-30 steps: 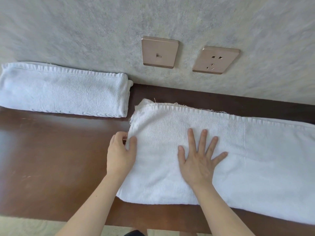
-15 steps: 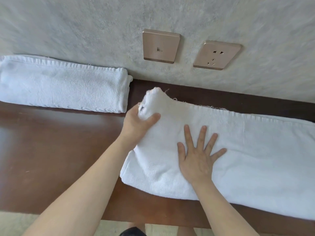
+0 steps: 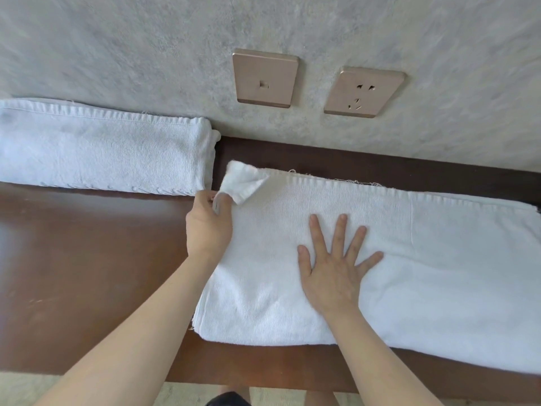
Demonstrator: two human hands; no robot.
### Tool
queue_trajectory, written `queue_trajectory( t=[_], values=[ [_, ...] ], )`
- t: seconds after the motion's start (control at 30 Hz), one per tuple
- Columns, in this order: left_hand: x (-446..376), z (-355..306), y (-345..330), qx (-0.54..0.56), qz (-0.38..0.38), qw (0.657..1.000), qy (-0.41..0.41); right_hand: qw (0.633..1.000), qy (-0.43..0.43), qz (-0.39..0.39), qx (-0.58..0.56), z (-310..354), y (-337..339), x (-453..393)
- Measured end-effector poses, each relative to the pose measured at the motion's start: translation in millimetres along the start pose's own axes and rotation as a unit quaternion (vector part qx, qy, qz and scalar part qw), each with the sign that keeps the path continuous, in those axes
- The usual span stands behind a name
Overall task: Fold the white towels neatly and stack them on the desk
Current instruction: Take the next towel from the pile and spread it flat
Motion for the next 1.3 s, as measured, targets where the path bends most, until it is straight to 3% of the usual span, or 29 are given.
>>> queue_trajectory(
  t=[0.1, 0.2, 0.3, 0.4, 0.47, 0.6, 0.8, 0.93, 1.07, 1.17, 1.3],
  values=[
    [-2.2, 4.9, 1.4, -0.029, -0.016, 0.999, -0.017, 1.0, 0.0, -0.002, -0.005, -0.1, 0.3, -0.2],
    [4.2, 20.9, 8.4, -0.085, -0.065, 0.988, -0.108, 1.0, 0.0, -0.016, -0.009, 0.3, -0.6, 0.1],
    [25.7, 13.6, 8.8, -0.229, -0.14, 0.918, -0.293, 1.0, -0.002, -0.028, -0.004, 1.0, -2.6, 0.3],
    [50.1, -1.4, -26.5, -0.275, -0.005, 0.879, -0.389, 0.999, -0.004, -0.035, -0.01, 0.8, -4.0, -1.1],
    [60.6, 7.9, -54.0, -0.34, 0.093, 0.855, -0.381, 0.999, -0.001, -0.043, -0.01, -0.7, -5.1, -1.2],
    [46.2, 32.1, -68.3, -0.439, 0.122, 0.805, -0.381, 0.999, 0.006, -0.047, -0.014, -5.2, -5.8, -2.7],
    [5.8, 29.7, -41.9, -0.462, 0.088, 0.818, -0.332, 0.998, 0.019, -0.059, -0.022, -12.3, -6.2, -1.7],
    [43.6, 22.3, -60.1, -0.452, 0.073, 0.818, -0.349, 0.997, 0.013, -0.064, -0.034, -9.7, -7.2, -3.3],
    [83.5, 34.4, -82.5, -0.454, 0.136, 0.77, -0.426, 0.995, 0.027, -0.062, -0.079, -19.9, -5.4, -5.4],
    [70.1, 45.2, -68.8, -0.452, 0.129, 0.79, -0.392, 0.995, 0.043, -0.083, -0.028, -38.8, -7.1, 2.2],
    [57.8, 46.7, -51.6, -0.45, 0.118, 0.802, -0.375, 0.997, -0.012, -0.073, -0.008, -47.3, -11.0, 11.2]
  ],
)
Point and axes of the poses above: each hand's wrist, its own x-axis away from the middle knuckle, its own y-axis out of the back of the hand, z = x × y, the point moved 3 cm from there along -x, towards the middle knuckle, and after that the axes turned 2 degrees about z, right-handed, at the moved point
